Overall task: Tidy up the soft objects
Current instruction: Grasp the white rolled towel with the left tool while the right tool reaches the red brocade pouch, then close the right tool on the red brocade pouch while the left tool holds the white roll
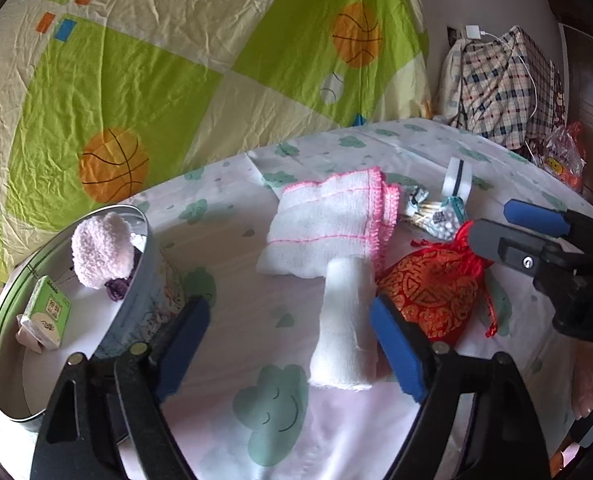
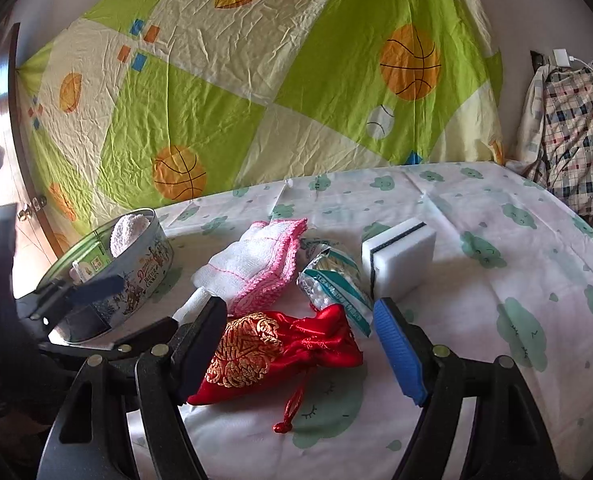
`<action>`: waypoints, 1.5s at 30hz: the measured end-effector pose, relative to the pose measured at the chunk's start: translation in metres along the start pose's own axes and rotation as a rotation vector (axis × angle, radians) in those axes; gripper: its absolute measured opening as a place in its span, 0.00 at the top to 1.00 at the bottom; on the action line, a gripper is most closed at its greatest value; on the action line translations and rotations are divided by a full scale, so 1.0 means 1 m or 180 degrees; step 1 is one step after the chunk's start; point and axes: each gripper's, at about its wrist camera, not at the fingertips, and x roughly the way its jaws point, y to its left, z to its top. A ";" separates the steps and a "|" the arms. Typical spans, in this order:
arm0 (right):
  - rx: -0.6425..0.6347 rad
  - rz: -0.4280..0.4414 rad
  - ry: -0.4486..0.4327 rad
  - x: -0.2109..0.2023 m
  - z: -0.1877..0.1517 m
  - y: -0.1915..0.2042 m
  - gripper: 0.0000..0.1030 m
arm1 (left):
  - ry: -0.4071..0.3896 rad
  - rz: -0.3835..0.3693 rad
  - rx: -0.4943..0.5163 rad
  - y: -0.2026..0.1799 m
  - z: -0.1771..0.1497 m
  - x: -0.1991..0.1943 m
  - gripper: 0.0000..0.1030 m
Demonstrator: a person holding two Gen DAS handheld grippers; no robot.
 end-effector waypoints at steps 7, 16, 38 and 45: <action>0.0115 0.0034 0.0025 0.002 0.000 -0.005 0.25 | 0.0241 -0.0333 -0.0042 -0.004 0.000 0.016 0.41; 0.0171 0.0018 0.0116 0.006 0.001 -0.008 0.25 | 0.0435 -0.0733 -0.0165 -0.001 -0.002 0.028 0.72; -0.0683 -0.0045 0.0770 0.043 -0.007 0.049 0.12 | -0.0318 -0.0150 -0.0536 0.033 -0.007 -0.015 0.72; -0.0826 -0.0082 0.0567 0.032 -0.003 0.057 0.12 | -0.0426 -0.0032 -0.0635 0.044 -0.013 -0.025 0.72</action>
